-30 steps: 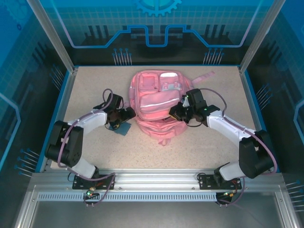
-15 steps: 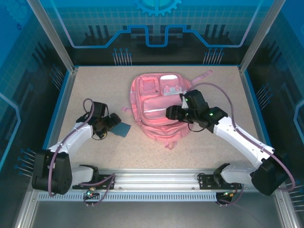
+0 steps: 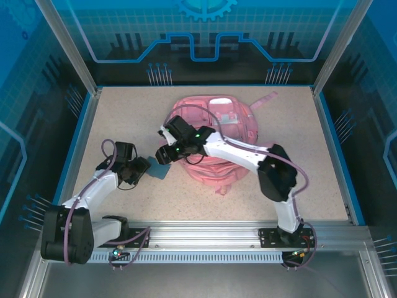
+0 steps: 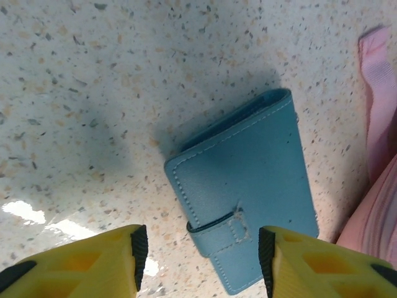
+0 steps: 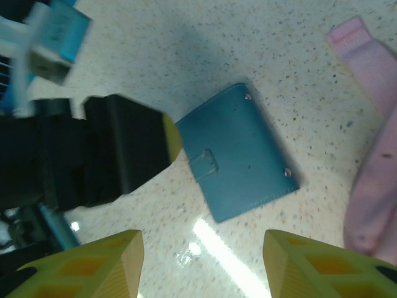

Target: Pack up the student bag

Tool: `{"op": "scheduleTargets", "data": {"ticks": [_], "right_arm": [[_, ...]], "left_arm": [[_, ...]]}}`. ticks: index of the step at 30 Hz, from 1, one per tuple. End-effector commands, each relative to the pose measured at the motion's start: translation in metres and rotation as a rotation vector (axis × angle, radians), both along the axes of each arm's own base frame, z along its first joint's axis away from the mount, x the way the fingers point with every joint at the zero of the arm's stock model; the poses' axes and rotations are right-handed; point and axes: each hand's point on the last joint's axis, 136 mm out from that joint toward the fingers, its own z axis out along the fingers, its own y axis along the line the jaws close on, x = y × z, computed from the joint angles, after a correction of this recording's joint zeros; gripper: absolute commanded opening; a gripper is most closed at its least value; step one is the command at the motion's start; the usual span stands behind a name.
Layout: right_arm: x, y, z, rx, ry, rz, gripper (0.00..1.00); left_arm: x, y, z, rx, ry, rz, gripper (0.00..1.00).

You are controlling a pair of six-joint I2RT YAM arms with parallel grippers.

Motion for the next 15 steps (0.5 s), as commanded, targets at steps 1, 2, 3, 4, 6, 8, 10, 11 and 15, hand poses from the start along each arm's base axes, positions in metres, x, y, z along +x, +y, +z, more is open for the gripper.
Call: {"op": "scheduleTargets", "data": {"ticks": [1, 2, 3, 4, 6, 8, 10, 11, 15], "right_arm": [[0.003, 0.014, -0.018, -0.064, 0.014, 0.051, 0.53], [0.008, 0.017, -0.03, -0.09, 0.02, 0.047, 0.53], [0.012, 0.02, -0.039, -0.113, 0.017, 0.041, 0.53], [0.017, 0.022, -0.05, -0.138, 0.012, 0.034, 0.53], [0.026, 0.025, -0.072, -0.187, 0.015, 0.023, 0.53], [0.032, 0.028, -0.087, -0.216, 0.006, 0.023, 0.53], [0.037, 0.031, -0.098, -0.234, -0.001, 0.027, 0.53], [0.039, 0.032, -0.102, -0.238, 0.001, 0.031, 0.53], [0.034, 0.035, -0.121, -0.258, 0.047, 0.068, 0.53]], "left_arm": [[0.002, -0.005, -0.008, -0.049, 0.002, 0.005, 0.49], [0.003, -0.005, -0.01, -0.052, 0.005, 0.007, 0.47], [0.002, -0.006, -0.012, -0.057, 0.01, 0.006, 0.47], [0.003, -0.007, -0.014, -0.064, 0.01, 0.003, 0.45], [0.003, -0.009, -0.017, -0.074, 0.017, 0.002, 0.42], [0.004, -0.01, -0.021, -0.081, 0.022, -0.002, 0.39], [0.004, -0.011, -0.024, -0.082, 0.031, -0.003, 0.37], [0.003, -0.01, -0.026, -0.08, 0.037, -0.003, 0.36], [-0.001, -0.01, -0.035, -0.075, 0.066, -0.002, 0.3]]}}
